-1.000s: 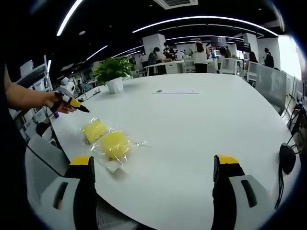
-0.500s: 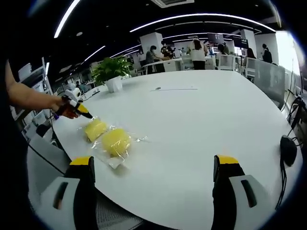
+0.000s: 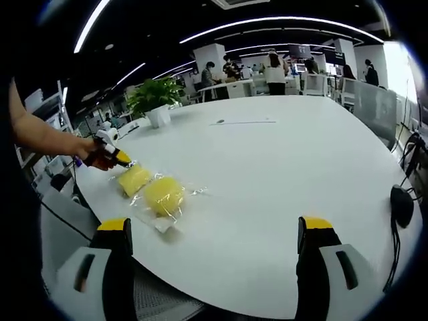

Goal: Compare the silicone blocks by pressing each to a similar depth, holding the contact briefly, and releasing to observe deformation and rebound differences across the visible hardness samples.

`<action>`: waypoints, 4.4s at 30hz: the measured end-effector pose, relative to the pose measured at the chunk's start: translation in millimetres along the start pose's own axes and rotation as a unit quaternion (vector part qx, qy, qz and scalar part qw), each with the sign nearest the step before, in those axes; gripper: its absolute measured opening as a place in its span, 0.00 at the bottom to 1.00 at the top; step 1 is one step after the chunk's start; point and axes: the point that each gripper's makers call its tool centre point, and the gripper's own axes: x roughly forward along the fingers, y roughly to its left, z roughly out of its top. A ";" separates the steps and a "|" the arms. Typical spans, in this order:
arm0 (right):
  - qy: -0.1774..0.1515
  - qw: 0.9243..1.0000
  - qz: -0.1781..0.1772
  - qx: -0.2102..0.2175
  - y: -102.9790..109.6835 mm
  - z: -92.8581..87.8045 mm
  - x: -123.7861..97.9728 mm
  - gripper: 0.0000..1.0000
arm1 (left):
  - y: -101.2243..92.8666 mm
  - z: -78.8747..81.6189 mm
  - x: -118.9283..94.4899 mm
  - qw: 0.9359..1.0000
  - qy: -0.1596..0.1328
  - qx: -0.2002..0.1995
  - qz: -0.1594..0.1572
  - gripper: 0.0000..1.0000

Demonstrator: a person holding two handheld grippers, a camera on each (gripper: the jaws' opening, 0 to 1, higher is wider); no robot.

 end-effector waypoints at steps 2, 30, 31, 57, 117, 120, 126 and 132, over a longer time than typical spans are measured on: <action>0.001 1.000 -0.001 0.001 0.3 -1.0 -0.2 0.96 | 0.9 0.4 1.0 1.000 -0.001 -0.002 -0.001 0.17; 0.001 1.000 0.004 -0.003 2.2 3.1 -0.2 0.96 | 1.1 -7.4 7.2 1.000 0.008 0.017 0.010 0.00; 0.002 1.000 0.004 -0.003 2.6 2.8 0.0 0.96 | 1.3 -7.6 7.1 1.000 0.006 0.016 0.012 0.00; 0.003 1.000 0.018 -0.017 9.6 9.5 -2.7 0.96 | -8.1 0.5 -8.7 0.998 -0.052 0.003 0.017 0.00; -0.037 0.997 0.044 -0.042 21.5 49.4 1.9 0.96 | -181.0 82.9 -99.4 0.923 -0.242 0.300 -0.010 0.00; -0.038 0.997 0.046 -0.042 24.9 49.8 3.5 0.96 | -188.7 80.8 -101.5 0.919 -0.248 0.305 -0.018 0.00; -0.041 0.997 0.048 -0.041 28.5 50.2 3.0 0.96 | -204.9 83.1 -111.0 0.915 -0.254 0.311 -0.033 0.00; -0.040 0.997 0.050 -0.042 30.1 50.0 1.1 0.96 | -234.3 89.7 -121.7 0.904 -0.262 0.333 -0.049 0.00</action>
